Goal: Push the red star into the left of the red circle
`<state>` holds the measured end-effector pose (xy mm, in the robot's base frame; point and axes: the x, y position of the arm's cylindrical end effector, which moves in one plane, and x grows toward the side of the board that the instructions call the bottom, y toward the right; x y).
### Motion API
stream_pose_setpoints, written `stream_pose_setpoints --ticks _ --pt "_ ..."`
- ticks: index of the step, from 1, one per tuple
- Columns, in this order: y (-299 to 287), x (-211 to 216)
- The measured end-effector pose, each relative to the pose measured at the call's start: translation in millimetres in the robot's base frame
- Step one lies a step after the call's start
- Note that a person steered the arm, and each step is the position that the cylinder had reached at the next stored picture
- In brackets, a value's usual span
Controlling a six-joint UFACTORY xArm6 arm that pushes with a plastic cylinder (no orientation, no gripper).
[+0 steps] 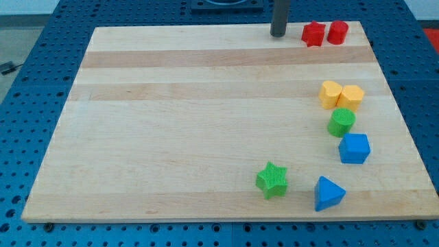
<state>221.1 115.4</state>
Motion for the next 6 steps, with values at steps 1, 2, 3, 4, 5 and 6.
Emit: stream_pose_setpoints --ticks 1,2,3,4,5,6 --pt "24.4 0.0" --pt "38.7 0.0" --pt "50.4 -0.1" --pt "59.3 -0.1" --pt "54.6 9.6" --pt "28.7 58.2"
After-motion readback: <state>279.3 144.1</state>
